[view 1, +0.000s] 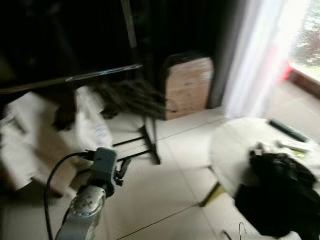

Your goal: Hang hanger

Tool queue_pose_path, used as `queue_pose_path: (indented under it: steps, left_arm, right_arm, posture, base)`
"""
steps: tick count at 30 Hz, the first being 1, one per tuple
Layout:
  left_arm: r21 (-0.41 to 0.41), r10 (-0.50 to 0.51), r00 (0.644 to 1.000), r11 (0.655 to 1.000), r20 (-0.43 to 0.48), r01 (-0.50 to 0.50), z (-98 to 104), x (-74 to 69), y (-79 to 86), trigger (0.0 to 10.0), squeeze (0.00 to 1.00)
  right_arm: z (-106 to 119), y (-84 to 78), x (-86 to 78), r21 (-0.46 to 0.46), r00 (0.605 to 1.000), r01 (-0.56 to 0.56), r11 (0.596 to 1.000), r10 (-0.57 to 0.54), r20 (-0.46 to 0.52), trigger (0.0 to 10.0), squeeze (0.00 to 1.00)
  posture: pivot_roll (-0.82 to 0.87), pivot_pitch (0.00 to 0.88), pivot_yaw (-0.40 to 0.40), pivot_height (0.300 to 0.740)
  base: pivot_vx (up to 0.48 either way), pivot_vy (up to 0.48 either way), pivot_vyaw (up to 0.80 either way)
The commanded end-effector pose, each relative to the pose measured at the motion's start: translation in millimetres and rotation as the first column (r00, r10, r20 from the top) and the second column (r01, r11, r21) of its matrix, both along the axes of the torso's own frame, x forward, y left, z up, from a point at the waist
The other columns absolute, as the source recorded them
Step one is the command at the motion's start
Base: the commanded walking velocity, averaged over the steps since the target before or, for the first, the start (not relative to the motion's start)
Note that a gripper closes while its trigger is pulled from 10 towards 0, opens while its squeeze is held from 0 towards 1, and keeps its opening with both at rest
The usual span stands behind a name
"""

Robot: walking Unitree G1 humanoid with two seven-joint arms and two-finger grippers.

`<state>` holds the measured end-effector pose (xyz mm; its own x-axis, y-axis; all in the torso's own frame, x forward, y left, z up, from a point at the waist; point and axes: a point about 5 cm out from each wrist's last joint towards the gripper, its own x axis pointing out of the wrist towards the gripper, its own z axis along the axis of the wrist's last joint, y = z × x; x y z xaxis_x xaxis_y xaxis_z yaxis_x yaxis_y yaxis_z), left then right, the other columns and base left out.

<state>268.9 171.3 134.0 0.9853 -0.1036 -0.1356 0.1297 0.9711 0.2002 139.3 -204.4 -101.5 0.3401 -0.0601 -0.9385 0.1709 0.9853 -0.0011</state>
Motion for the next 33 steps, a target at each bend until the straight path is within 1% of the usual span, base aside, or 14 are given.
queue_pose_path:
  steps: [1, 9, 17, 19, 20, 22, 24, 25, 28, 29, 30, 31, 32, 33]
  left_arm:
    - [-0.002, -0.01, 1.0, 1.0, -0.009, 0.01, -2, -1.3, -4.2, 10.0, 0.0]
    - [0.004, -0.016, 1.0, 1.0, -0.006, 0.016, -1, 0.7, -5.3, 10.0, 0.0]
    - [0.006, -0.076, 0.997, 0.997, -0.021, 0.076, -4, 0.5, -13.1, 10.0, 0.0]
    - [0.003, -0.087, 0.996, 0.996, -0.032, 0.087, -6, 1.1, -13.3, 10.0, 0.0]
    - [0.003, -0.087, 0.996, 0.996, -0.032, 0.087, -6, 1.1, -13.3, 10.0, 0.0]
    - [0.009, -0.135, 0.99, 0.991, -0.049, 0.136, -8, 1.2, -13.4, 10.0, 0.0]
    - [0.013, -0.144, 0.988, 0.989, -0.052, 0.145, -9, 1.4, -13.1, 10.0, 0.0]
    - [0.031, -0.193, 0.979, 0.98, -0.06, 0.195, -9, 2.2, -13.6, 10.0, 0.0]
    - [0.037, -0.229, 0.971, 0.972, -0.069, 0.232, -9, 2.9, -13.9, 10.0, 0.0]
    - [0.05, -0.295, 0.952, 0.953, -0.083, 0.3, -8, 3.7, -13.8, 10.0, 0.0]
    - [0.05, -0.295, 0.952, 0.953, -0.083, 0.3, -8, 3.7, -13.8, 10.0, 0.0]
    - [0.059, -0.327, 0.941, 0.941, -0.093, 0.333, -8, 4.1, -13.2, 10.0, 0.0]
    - [0.066, -0.354, 0.929, 0.93, -0.105, 0.362, -8, 4.3, -12.5, 10.0, 0.0]
    - [0.077, -0.395, 0.91, 0.911, -0.123, 0.405, -9, 4.0, -11.6, 10.0, 0.0]
  right_arm:
    - [-2, 8.6, -2.0, 0.024, 1.0, -0.029, 0.999, 0.029, -0.008, 10.0, 0.0]
    - [1, 18.7, 9.6, 0.036, 0.998, -0.063, 0.997, 0.062, 0.026, 10.0, 0.0]
    - [5, 25.1, 22.2, 0.032, 0.993, -0.101, 0.994, 0.099, 0.063, 10.0, 0.0]
    - [9, 28.3, 31.9, 0.039, 0.989, -0.118, 0.992, 0.114, 0.097, 10.0, 0.0]
    - [9, 28.3, 31.9, 0.039, 0.989, -0.118, 0.992, 0.114, 0.097, 10.0, 0.0]
    - [16, 31.3, 48.2, 0.053, 0.981, -0.124, 0.991, 0.114, 0.16, 10.0, 0.0]
    - [18, 31.8, 51.7, 0.052, 0.978, -0.131, 0.99, 0.12, 0.173, 10.0, 0.0]
    - [23, 33.0, 62.1, 0.039, 0.965, -0.172, 0.984, 0.16, 0.207, 10.0, 0.0]
    - [24, 21.4, 59.4, 0.025, 0.953, -0.21, 0.977, 0.2, 0.226, 10.0, 0.0]
    - [33, 13.4, 71.4, -0.009, 0.917, -0.301, 0.954, 0.292, 0.271, 10.0, 0.0]
    - [33, 13.4, 71.4, -0.009, 0.917, -0.301, 0.954, 0.292, 0.271, 10.0, 0.0]
    - [38, 12.8, 80.3, -0.025, 0.894, -0.344, 0.938, 0.336, 0.295, 10.0, 0.0]
    - [44, 13.6, 88.7, -0.04, 0.867, -0.393, 0.919, 0.385, 0.316, 10.0, 0.0]
    - [52, 16.0, 98.9, -0.06, 0.819, -0.47, 0.88, 0.461, 0.342, 10.0, 0.0]
  posture:
    - [0.08, 0.121, 0.031, 0.74]
    - [0.09, 0.12, 0.031, 0.74]
    - [0.09, 0.116, 0.027, 0.74]
    - [0.09, 0.113, 0.026, 0.74]
    - [0.09, 0.113, 0.026, 0.74]
    - [0.09, 0.113, 0.025, 0.74]
    - [0.09, 0.113, 0.025, 0.74]
    - [0.09, 0.109, 0.021, 0.74]
    - [0.09, 0.109, 0.021, 0.74]
    - [0.09, 0.105, 0.018, 0.74]
    - [0.09, 0.105, 0.018, 0.74]
    - [0.09, 0.104, 0.018, 0.74]
    - [0.09, 0.103, 0.018, 0.74]
    - [0.09, 0.1, 0.016, 0.74]
  base:
    - [0.0, 0.398, 0.8]
    - [0.0, 0.368, 0.8]
    - [0.0, 0.0, 0.8]
    - [0.0, 0.0, 0.25]
    - [0.0, 0.0, 0.0]
    - [0.0, 0.0, 0.0]
    - [0.0, 0.0, 0.0]
    - [0.0, 0.0, 0.0]
    - [0.0, 0.0, 0.0]
    - [0.0, 0.0, 0.0]
    - [0.0, 0.0, 0.0]
    - [0.0, 0.0, 0.0]
    - [0.0, 0.0, 0.0]
    - [0.0, 0.0, 0.0]
